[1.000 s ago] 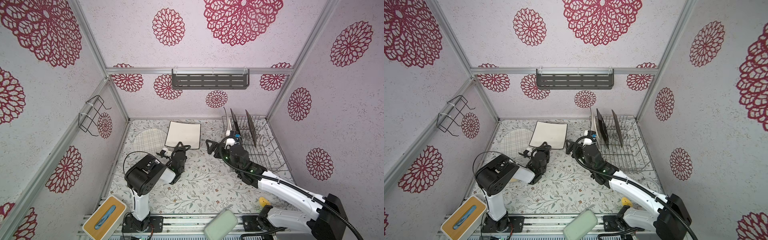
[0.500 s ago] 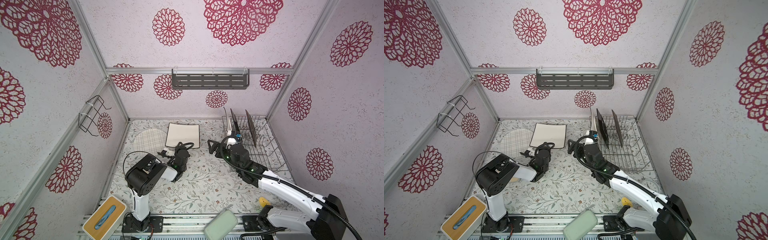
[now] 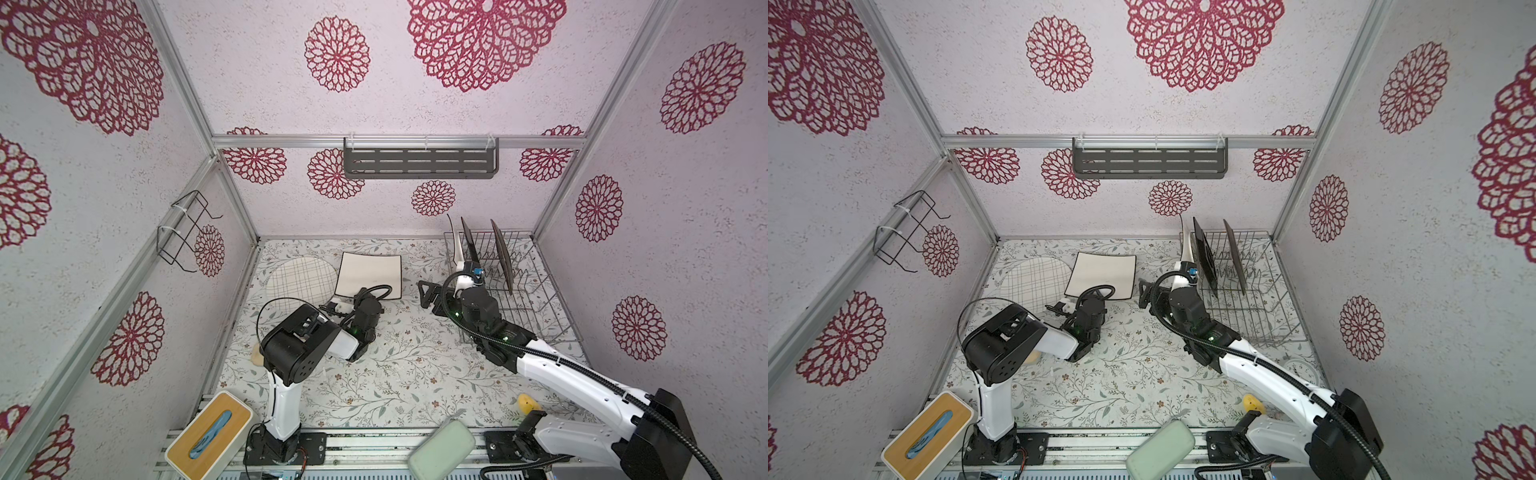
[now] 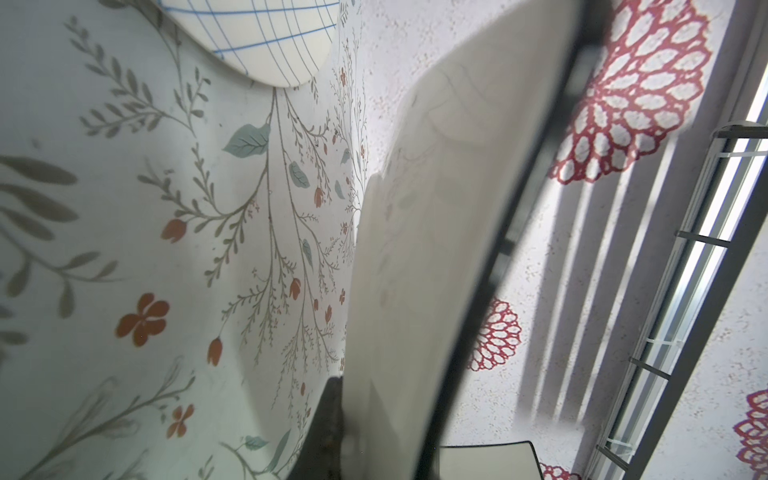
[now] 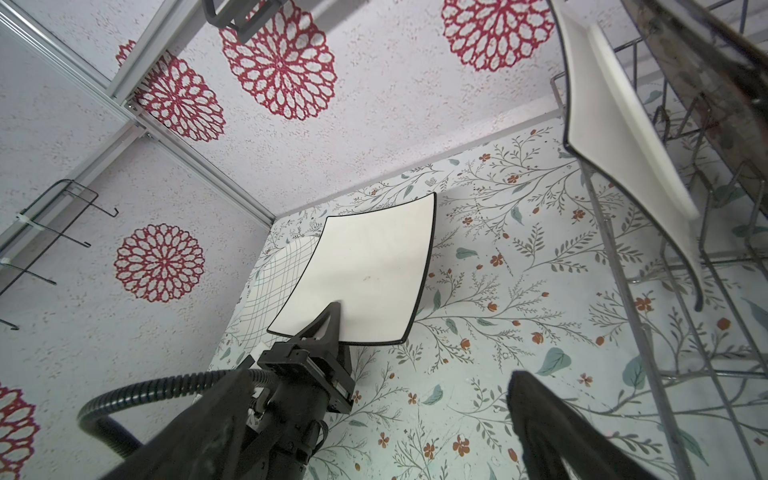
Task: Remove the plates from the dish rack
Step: 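Lower the white square plate onto the table with the left gripper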
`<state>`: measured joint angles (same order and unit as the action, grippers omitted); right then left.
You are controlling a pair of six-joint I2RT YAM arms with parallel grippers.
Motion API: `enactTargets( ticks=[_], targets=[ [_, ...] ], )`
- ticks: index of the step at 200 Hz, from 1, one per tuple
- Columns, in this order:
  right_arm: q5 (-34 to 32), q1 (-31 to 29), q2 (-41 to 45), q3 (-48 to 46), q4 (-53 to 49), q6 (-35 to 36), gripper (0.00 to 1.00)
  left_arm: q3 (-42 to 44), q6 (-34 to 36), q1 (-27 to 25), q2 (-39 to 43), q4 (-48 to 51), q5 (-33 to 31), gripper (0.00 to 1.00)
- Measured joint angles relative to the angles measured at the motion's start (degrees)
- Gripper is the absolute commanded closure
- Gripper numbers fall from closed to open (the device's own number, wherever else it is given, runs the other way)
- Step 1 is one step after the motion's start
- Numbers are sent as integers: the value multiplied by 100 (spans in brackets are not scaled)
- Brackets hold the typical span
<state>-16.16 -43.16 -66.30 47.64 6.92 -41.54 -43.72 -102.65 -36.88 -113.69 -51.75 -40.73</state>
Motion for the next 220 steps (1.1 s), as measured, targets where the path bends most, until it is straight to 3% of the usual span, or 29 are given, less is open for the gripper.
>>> enactTargets(
  ticks=[154,202,220],
  targets=[
    [151,44,-66,-44,72,-50,1,-122,-588,-9,0,1075,146,100],
    [151,48,-74,-44,72,-50,1,-164,-693,-9,0,1060,127,71],
    [151,50,-74,-44,74,-50,1,-271,-737,-11,0,1047,136,65]
  ],
)
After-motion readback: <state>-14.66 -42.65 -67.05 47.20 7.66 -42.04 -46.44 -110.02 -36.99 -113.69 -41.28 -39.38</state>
